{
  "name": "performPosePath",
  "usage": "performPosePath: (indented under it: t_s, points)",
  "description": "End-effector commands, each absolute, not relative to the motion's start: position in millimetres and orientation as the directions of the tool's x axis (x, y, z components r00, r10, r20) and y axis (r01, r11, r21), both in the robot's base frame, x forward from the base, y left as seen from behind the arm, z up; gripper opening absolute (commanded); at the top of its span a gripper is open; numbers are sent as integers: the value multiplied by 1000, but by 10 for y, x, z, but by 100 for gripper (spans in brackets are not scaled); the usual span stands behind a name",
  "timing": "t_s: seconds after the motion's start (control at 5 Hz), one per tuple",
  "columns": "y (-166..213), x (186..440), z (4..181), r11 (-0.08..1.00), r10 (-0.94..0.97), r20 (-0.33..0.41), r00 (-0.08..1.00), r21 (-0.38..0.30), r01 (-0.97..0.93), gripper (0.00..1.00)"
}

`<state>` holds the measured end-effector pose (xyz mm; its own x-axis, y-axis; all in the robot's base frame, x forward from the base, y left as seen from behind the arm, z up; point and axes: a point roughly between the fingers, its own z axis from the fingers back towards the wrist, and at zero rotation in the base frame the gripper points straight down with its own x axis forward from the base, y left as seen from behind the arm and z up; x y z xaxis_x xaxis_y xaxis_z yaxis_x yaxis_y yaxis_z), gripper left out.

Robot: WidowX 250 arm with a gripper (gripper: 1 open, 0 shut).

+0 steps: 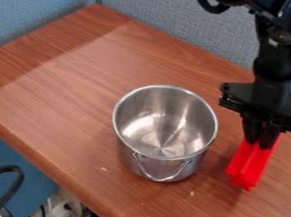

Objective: Move the red object from the metal pot to the table

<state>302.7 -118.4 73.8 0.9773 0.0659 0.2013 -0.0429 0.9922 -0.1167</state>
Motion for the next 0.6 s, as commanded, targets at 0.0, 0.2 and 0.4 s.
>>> performPosePath:
  t_s: [0.0, 0.2, 0.4]
  points:
    - [-1173, 3157, 884, 989, 83, 253, 964, -137, -50, 0]
    - [-1168, 3168, 881, 989, 84, 252, 964, -137, -50, 0]
    - [-1175, 3177, 854, 989, 83, 249, 965, -137, -50, 0]
